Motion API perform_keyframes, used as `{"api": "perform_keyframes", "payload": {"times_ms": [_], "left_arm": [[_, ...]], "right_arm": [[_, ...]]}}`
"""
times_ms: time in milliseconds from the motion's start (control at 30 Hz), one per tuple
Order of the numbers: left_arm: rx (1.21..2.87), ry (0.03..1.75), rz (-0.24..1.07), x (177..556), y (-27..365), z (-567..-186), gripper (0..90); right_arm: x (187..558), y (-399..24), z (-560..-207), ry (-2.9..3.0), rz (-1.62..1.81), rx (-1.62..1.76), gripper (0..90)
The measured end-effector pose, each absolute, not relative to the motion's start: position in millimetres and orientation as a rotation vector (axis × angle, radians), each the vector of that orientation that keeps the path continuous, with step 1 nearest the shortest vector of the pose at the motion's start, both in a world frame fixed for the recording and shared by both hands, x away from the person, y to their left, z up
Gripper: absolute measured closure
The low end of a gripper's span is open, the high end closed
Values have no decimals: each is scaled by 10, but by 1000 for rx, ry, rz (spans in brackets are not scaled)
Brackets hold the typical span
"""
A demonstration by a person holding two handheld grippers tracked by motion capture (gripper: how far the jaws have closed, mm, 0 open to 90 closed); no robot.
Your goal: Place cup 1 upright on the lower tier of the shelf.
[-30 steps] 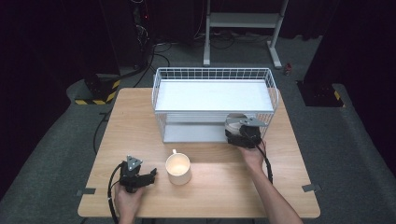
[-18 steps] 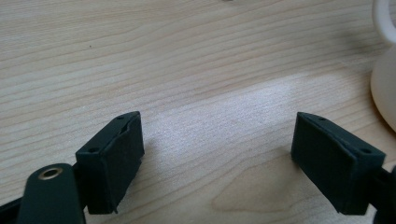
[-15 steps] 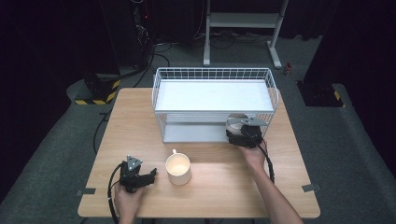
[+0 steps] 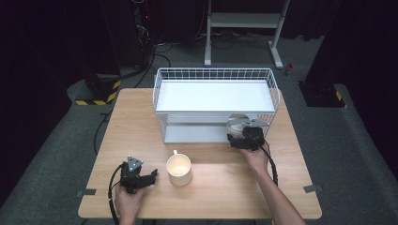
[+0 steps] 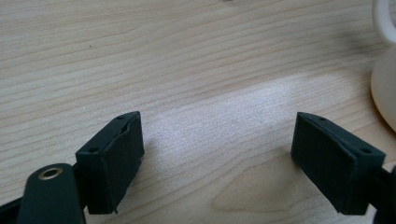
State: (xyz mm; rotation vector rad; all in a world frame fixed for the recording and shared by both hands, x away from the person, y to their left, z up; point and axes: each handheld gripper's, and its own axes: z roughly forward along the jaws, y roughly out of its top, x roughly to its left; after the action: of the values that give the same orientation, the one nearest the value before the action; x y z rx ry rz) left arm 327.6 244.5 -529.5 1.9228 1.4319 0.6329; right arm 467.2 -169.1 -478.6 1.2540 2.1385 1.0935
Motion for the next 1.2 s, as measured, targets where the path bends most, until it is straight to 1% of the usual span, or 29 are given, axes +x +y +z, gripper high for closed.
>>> {"api": "perform_keyframes", "payload": {"times_ms": [233, 400, 800, 1000, 1033, 1133, 1200], "left_arm": [[1925, 1431, 632, 3276, 2446, -5294, 174], [1929, 1430, 632, 3276, 2448, -5293, 174], [1925, 1431, 632, 3276, 2446, -5294, 174], [1925, 1431, 631, 3276, 2446, -5294, 174], [1925, 1431, 631, 3276, 2446, -5294, 174], [1925, 1431, 632, 3276, 2446, -5294, 174], [1925, 1431, 631, 3276, 2446, -5294, 174]], "right_arm": [[4599, -1699, -4823, 2152, 1057, 1262, 140], [4563, -1712, -4876, 2149, 1014, 1259, 213], [4578, -1685, -4923, 2135, 999, 1294, 224], [4597, -1686, -4936, 2111, 993, 1308, 290], [4597, -1686, -4936, 2111, 993, 1308, 290], [4617, -1686, -4934, 2091, 995, 1330, 333], [4628, -1687, -4935, 2088, 999, 1335, 336]]}}
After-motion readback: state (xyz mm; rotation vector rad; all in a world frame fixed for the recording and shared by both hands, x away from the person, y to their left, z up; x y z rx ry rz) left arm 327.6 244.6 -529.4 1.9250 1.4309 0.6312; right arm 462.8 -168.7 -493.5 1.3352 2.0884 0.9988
